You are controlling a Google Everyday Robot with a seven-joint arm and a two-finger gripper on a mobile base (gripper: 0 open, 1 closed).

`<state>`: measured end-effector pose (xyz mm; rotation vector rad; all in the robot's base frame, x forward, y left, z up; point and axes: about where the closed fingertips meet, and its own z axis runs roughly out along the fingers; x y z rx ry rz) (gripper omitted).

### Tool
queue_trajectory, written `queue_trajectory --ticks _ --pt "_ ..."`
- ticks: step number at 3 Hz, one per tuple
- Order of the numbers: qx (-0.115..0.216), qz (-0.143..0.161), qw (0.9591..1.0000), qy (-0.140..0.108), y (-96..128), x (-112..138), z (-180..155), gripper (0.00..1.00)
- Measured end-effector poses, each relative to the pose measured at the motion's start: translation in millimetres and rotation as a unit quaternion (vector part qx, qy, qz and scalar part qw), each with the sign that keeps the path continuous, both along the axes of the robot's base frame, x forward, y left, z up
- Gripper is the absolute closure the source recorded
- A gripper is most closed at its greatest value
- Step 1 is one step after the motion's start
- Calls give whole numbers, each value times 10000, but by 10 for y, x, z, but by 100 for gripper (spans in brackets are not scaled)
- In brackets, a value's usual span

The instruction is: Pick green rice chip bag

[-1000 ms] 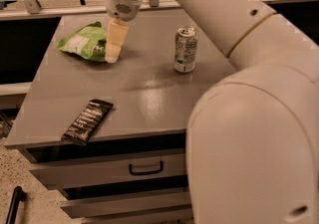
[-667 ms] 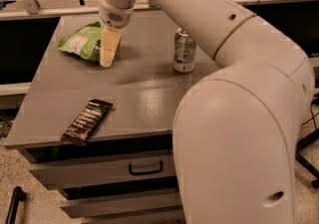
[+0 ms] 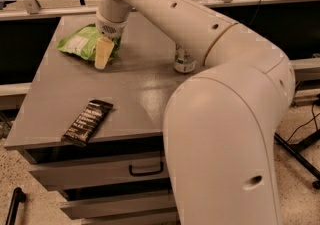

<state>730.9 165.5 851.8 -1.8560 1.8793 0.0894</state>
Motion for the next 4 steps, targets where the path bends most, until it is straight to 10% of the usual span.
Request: queue_trajectory --ticks 3,4 --pt "1195 150 9917 439 -246 -80 547 100" --pt "1519 393 9867 427 -500 -221 907 100"
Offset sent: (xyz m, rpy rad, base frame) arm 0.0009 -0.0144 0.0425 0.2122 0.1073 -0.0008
